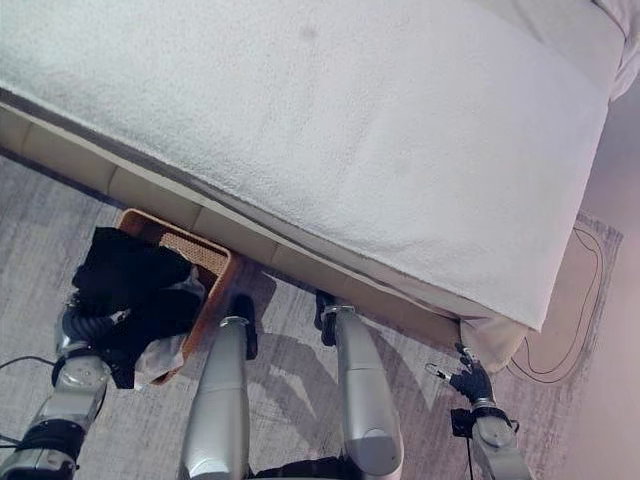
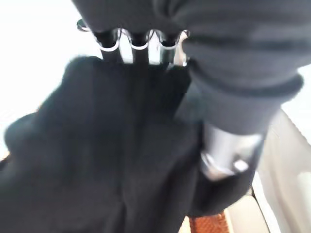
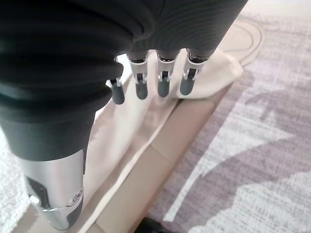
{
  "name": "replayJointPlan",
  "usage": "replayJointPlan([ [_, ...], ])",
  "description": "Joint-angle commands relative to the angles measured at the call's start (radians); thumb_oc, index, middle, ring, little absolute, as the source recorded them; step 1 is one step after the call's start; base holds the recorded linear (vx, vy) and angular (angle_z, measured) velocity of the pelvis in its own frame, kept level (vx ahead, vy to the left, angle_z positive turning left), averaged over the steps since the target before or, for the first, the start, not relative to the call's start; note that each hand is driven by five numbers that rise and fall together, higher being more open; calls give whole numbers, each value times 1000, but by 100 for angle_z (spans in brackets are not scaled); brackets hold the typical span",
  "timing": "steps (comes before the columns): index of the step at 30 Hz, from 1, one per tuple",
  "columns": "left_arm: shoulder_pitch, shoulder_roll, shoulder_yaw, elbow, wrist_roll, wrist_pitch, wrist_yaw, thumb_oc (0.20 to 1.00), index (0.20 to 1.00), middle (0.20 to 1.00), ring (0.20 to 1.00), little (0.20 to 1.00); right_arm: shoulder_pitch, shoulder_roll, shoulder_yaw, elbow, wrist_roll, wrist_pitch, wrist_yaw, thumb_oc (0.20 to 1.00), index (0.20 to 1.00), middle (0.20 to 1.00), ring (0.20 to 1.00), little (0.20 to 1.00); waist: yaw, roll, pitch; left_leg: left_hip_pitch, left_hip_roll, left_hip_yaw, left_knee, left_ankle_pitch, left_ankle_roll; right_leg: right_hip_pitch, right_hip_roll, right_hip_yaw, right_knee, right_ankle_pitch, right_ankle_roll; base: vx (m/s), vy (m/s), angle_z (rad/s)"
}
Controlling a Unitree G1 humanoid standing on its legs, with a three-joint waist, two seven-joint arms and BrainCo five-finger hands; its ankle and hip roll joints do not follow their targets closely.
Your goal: Pick up clothes into the bucket
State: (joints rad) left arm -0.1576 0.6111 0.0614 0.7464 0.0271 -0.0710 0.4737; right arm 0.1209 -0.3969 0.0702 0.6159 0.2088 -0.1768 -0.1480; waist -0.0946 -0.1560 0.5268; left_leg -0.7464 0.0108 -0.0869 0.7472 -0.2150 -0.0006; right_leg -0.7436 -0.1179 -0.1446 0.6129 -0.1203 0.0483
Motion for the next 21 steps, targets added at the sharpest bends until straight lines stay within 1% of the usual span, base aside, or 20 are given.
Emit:
replayJointPlan([
  [1,-11,39,20,7,22,2,54,1000,1000,1000,1000,1000,-7,-22,26,11,7,-6,-33,1000,1000,1000,1000,1000,15,-23,-7,36,-21,-32,-41,28,-17,101,-67,37,6,-30,47,-18,-8,8],
  [2,-11,39,20,7,22,2,54,1000,1000,1000,1000,1000,-7,-22,26,11,7,-7,-33,1000,1000,1000,1000,1000,14,-23,-7,37,-21,-32,-42,29,-17,102,-67,37,5,-29,47,-25,0,10],
  [3,-7,13,18,24,10,0,57,1000,1000,1000,1000,1000,-16,-19,31,25,3,-3,-37,1000,1000,1000,1000,1000,21,-17,-7,67,-23,-29,-67,35,-19,129,-71,35,-14,-23,48,-15,5,7],
  [4,-7,12,18,23,10,0,57,1000,1000,1000,1000,1000,-16,-20,32,25,3,-3,-37,1000,1000,1000,1000,1000,21,-17,-7,68,-23,-29,-68,36,-19,130,-71,35,-15,-23,48,-17,6,5],
  [5,-1,-33,23,61,-28,-13,57,1000,1000,1000,1000,1000,-32,-12,36,45,3,3,-46,1000,1000,1000,1000,1000,29,-6,-7,124,-24,-24,-118,49,-22,177,-74,35,-53,-14,49,0,0,0],
  [7,3,-62,14,75,-43,-18,52,1000,1000,1000,1000,1000,-43,-8,33,58,-3,8,-54,1000,1000,1000,1000,1000,35,7,-7,184,-26,-17,-165,61,-26,231,-78,36,-89,-7,51,4,3,-2],
  [8,3,-62,14,74,-43,-18,53,1000,1000,1000,1000,1000,-43,-9,33,58,-3,8,-54,1000,1000,1000,1000,1000,35,7,-7,186,-26,-17,-167,61,-26,232,-78,36,-90,-6,51,32,19,-4],
  [9,15,-86,8,90,-52,-24,39,1000,1000,1000,1000,1000,-54,-6,26,80,-7,15,-60,1000,1000,1000,1000,1000,38,22,-7,257,-27,-12,-212,71,-29,294,-80,35,-127,4,54,40,21,-1],
  [11,26,-102,-15,99,-38,-24,13,1000,1000,1000,1000,1000,-72,-4,13,110,-17,25,-65,1000,1000,1000,1000,1000,39,43,-9,332,-30,-6,-262,85,-32,365,-80,38,-168,16,58,67,23,-3],
  [13,48,-108,-21,104,-29,-29,-12,1000,1000,1000,1000,1000,-70,-5,2,123,-29,32,-62,1000,1000,1000,1000,1000,36,63,-46,383,-31,0,-315,101,-36,412,-79,38,-211,27,64,110,13,-2],
  [16,85,-130,-15,87,-52,-61,-40,1000,1000,1000,1000,1000,-63,4,-8,162,-47,41,-60,1000,1000,1000,1000,1000,30,92,-106,464,-35,10,-405,122,-42,479,-71,33,-281,43,69,107,-11,-3],
  [17,85,-130,-15,87,-52,-61,-40,1000,1000,1000,1000,1000,-63,4,-8,162,-47,41,-60,1000,1000,1000,1000,1000,29,92,-108,463,-36,9,-410,127,-42,479,-71,32,-285,46,69,117,-26,-8],
  [18,108,-153,-4,87,-90,-74,-73,1000,1000,1000,1000,1000,-53,12,-15,167,-58,43,-52,1000,1000,1000,1000,1000,27,109,-146,509,-40,15,-463,140,-44,515,-61,31,-323,53,72,111,-14,-14],
  [19,126,-167,3,81,-114,-86,-98,1000,1000,1000,1000,1000,-46,17,-19,176,-66,46,-44,1000,1000,1000,1000,1000,26,116,-164,528,-41,18,-481,145,-46,531,-57,32,-340,56,74,116,-15,-14],
  [20,127,-167,3,81,-114,-86,-98,1000,1000,1000,1000,1000,-45,17,-18,176,-66,46,-44,1000,1000,1000,1000,1000,26,116,-164,531,-41,18,-484,145,-46,533,-57,32,-341,56,74,89,-28,-10],
  [21,153,-195,13,71,-172,-102,-141,1000,1000,1000,1000,1000,-33,23,-25,189,-71,52,-30,1000,1000,1000,1000,1000,25,131,-197,567,-42,25,-524,156,-50,571,-49,28,-388,64,77,81,-44,-9],
])
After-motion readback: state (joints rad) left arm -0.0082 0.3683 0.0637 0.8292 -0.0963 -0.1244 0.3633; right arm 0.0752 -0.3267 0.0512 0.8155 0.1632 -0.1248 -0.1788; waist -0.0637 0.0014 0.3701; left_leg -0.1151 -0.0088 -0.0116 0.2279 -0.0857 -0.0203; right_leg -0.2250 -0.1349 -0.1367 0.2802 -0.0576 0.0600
